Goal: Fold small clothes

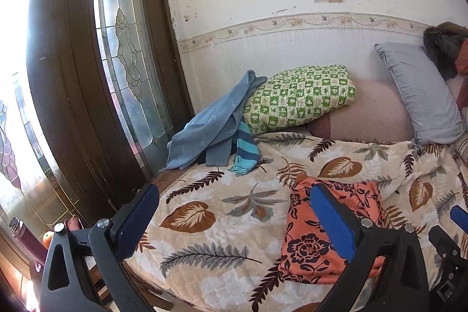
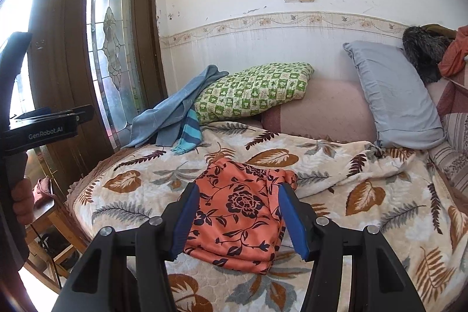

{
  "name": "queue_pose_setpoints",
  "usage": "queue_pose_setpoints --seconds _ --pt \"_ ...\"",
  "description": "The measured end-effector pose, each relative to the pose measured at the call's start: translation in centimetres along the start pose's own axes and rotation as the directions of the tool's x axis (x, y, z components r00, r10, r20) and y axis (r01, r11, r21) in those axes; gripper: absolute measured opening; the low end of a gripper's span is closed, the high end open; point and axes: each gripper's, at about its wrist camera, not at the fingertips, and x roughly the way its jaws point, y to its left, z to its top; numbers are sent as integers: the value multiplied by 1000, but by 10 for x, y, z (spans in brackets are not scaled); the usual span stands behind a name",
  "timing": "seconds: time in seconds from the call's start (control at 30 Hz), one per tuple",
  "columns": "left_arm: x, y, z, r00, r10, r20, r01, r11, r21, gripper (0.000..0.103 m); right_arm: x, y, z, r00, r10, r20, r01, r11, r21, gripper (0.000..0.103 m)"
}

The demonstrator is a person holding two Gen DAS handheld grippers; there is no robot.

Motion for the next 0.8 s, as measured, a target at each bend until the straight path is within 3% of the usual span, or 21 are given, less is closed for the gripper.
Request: queue_pose_setpoints --seconds 0.8 --pt "6 -10 -5 994 -109 -27 109 994 -10 103 17 0 -1 997 -40 -70 42 999 22 60"
